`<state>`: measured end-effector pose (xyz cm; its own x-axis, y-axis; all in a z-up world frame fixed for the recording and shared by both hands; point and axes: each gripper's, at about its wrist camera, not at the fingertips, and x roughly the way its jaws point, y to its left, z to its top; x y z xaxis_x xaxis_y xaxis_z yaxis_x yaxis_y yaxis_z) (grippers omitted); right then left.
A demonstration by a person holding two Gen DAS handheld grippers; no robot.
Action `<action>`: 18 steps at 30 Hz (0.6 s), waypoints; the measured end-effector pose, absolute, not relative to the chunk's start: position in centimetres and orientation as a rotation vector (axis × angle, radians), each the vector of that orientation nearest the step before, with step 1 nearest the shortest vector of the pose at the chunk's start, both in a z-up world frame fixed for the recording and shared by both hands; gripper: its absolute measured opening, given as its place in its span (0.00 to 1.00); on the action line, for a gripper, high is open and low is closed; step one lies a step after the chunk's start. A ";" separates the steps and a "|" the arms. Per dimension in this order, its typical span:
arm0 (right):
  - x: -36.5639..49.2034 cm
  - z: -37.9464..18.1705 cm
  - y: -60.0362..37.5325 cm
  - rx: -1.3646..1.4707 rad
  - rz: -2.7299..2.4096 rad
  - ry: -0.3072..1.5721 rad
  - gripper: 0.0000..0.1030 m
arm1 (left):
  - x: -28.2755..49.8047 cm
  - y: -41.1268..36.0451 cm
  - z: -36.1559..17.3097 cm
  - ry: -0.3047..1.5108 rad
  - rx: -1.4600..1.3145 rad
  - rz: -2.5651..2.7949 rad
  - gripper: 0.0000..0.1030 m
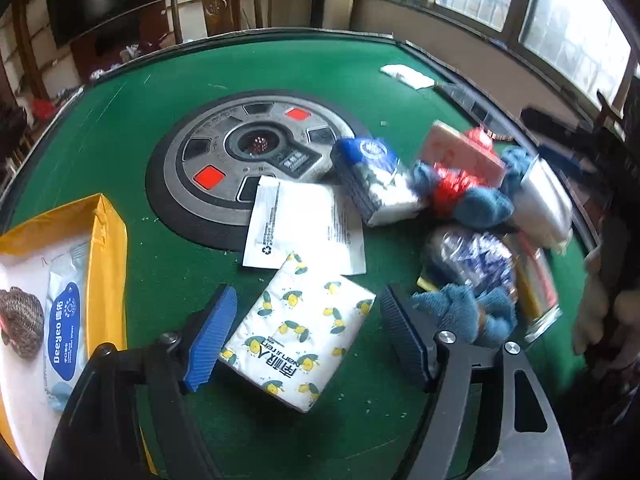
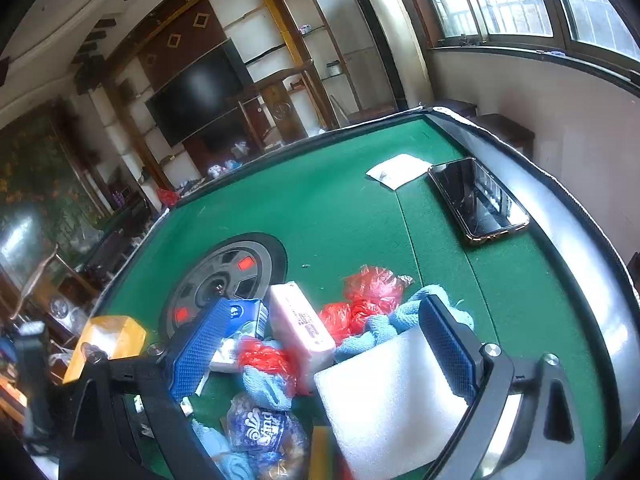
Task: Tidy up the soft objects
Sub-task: 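Grasp lemon-print tissue pack with left tool while right tool grasps a blue cloth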
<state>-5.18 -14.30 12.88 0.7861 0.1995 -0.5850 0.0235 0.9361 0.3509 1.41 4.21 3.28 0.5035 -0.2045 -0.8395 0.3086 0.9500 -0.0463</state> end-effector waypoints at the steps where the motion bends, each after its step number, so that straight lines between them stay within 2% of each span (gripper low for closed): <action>1: -5.1 12.9 -14.5 0.362 0.101 0.660 0.90 | 1.6 3.8 2.8 1.000 0.134 -0.309 0.72; 6: -4.8 12.4 -16.5 0.415 0.095 0.657 0.90 | 1.2 3.2 2.4 0.978 0.154 -0.327 0.61; 14: -5.3 12.8 -16.9 0.449 0.170 0.681 0.90 | -2.4 7.0 7.5 0.870 -0.063 -0.391 0.62; 18: -7.3 13.2 -11.3 0.352 0.428 0.780 0.90 | -4.3 10.3 9.3 0.831 -0.153 -0.403 0.62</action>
<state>-7.34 -11.30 13.23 0.6337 0.4928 -0.5964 -0.2388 0.8578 0.4551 -4.27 10.28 9.34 0.6036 -0.4056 -0.6864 0.2877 0.9137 -0.2869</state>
